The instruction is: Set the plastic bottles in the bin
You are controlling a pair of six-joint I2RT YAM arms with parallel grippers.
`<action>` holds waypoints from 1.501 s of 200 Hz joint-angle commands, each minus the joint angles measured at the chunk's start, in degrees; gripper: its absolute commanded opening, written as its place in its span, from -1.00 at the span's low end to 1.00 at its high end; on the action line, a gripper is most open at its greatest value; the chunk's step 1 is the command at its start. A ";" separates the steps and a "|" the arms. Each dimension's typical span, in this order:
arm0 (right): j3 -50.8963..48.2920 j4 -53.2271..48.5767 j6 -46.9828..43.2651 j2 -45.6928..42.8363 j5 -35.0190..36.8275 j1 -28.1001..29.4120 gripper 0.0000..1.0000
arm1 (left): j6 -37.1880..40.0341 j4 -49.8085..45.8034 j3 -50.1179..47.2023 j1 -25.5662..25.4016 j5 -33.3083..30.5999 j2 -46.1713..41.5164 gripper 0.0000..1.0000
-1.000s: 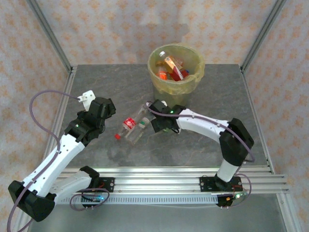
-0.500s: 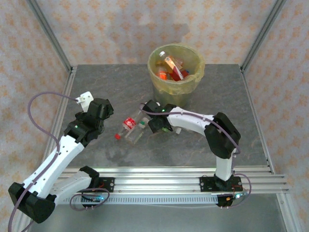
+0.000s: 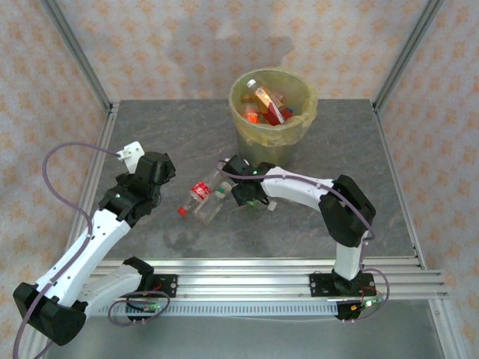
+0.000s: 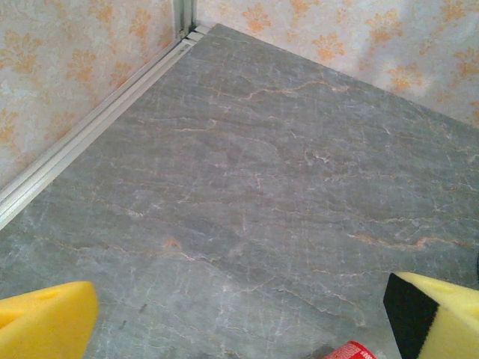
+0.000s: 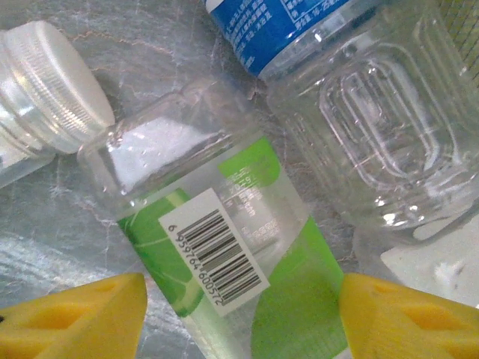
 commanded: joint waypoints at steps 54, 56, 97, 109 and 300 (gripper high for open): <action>0.05 -3.92 1.71 -4.92 -1.86 0.78 0.43 | -1.80 -1.64 -0.30 0.65 -1.56 -1.06 1.00; 0.09 -3.93 1.62 -4.96 -1.81 0.78 0.43 | -1.81 -1.60 -0.32 0.62 -1.54 -1.11 1.00; 1.45 -3.66 0.76 -3.41 2.75 0.79 0.55 | -1.89 -1.50 -0.41 0.61 -1.49 -0.98 1.00; 1.38 -2.85 0.11 -2.19 3.22 0.77 0.61 | -1.98 -1.53 -0.47 0.61 -1.49 -0.98 1.00; 2.90 -7.24 1.53 -6.17 -1.70 0.95 -0.25 | -2.25 -2.64 0.32 0.79 -2.61 -1.06 1.00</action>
